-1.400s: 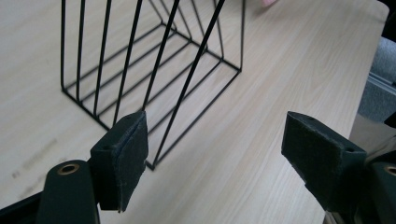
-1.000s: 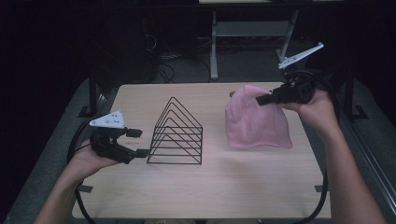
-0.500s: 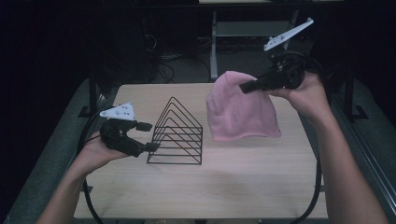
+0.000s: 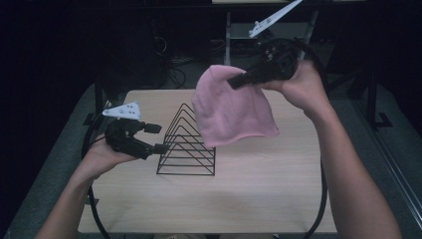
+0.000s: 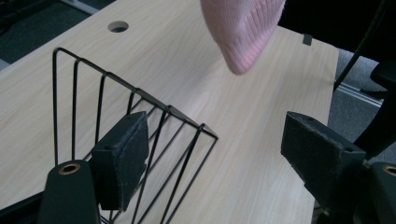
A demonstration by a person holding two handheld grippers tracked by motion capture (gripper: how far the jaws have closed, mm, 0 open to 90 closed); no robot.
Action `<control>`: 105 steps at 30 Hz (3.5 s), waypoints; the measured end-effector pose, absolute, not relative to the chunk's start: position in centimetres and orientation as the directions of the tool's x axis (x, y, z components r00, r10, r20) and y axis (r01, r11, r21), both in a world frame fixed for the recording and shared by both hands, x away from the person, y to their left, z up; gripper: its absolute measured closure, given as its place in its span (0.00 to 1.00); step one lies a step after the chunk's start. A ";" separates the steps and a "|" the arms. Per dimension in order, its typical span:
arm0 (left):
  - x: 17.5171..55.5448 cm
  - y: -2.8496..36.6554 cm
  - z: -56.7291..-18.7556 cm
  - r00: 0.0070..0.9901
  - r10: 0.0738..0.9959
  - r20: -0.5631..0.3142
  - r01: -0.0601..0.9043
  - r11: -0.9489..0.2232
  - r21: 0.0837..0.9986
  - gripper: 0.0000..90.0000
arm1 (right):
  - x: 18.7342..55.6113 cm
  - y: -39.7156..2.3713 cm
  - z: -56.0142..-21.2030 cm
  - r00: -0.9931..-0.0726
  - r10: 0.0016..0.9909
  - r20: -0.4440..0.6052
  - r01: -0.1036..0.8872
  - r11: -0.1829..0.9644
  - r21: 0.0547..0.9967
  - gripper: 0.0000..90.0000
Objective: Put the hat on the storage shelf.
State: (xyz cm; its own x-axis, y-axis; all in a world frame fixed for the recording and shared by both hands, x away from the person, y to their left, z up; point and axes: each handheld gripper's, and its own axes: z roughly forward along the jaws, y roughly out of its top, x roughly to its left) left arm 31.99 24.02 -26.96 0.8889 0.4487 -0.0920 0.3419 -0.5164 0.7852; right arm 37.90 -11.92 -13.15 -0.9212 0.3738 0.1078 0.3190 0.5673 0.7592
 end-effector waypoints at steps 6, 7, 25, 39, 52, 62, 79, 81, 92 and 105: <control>32.5 24.2 -26.8 0.882 0.460 -0.102 0.347 -0.486 0.802 0.26 | 38.1 -9.8 -12.3 -0.936 0.336 0.103 0.291 0.576 0.764 0.87; 32.7 24.3 -26.9 0.883 0.459 -0.102 0.347 -0.489 0.801 0.26 | 38.2 -9.5 -12.2 -0.938 0.330 0.103 0.287 0.577 0.765 0.87; 34.0 25.1 -27.2 0.872 0.453 -0.186 0.396 -0.429 0.812 0.47 | 39.1 -4.0 -11.2 -0.968 0.241 0.069 0.201 0.582 0.788 0.87; 34.4 25.7 -28.0 0.870 0.448 -0.205 0.413 -0.437 0.799 0.92 | 39.4 -3.0 -11.6 -0.968 0.239 0.071 0.200 0.572 0.795 0.87; 35.2 26.4 -28.7 0.851 0.499 -0.165 0.427 -0.475 0.769 0.94 | 41.2 -3.5 -14.1 -0.954 0.277 0.115 0.257 0.559 0.788 0.87; 35.5 25.4 -29.8 0.830 0.541 -0.136 0.451 -0.507 0.735 0.94 | 41.8 -4.6 -16.3 -0.944 0.285 0.164 0.301 0.548 0.780 0.87; 35.2 25.3 -30.9 0.831 0.542 -0.122 0.454 -0.536 0.712 0.93 | 41.6 -5.0 -18.0 -0.951 0.256 0.174 0.291 0.551 0.782 0.87; 35.2 25.6 -31.2 0.828 0.547 -0.125 0.460 -0.533 0.710 0.93 | 41.7 -4.8 -18.4 -0.952 0.248 0.178 0.290 0.552 0.782 0.87; 34.9 26.5 -32.1 0.820 0.560 -0.116 0.470 -0.543 0.696 0.93 | 41.2 -3.6 -19.2 -0.959 0.220 0.176 0.273 0.569 0.776 0.86; 34.8 26.4 -33.2 0.814 0.571 -0.108 0.481 -0.558 0.676 0.93 | 41.1 -3.5 -20.9 -0.958 0.215 0.192 0.282 0.564 0.776 0.85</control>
State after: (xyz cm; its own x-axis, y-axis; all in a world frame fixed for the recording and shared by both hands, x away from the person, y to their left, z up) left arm 34.77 26.41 -33.17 0.8141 0.5707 -0.1076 0.4807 -0.5581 0.6764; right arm 41.11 -3.53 -20.87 -0.9576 0.2152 0.1916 0.2820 0.5639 0.7762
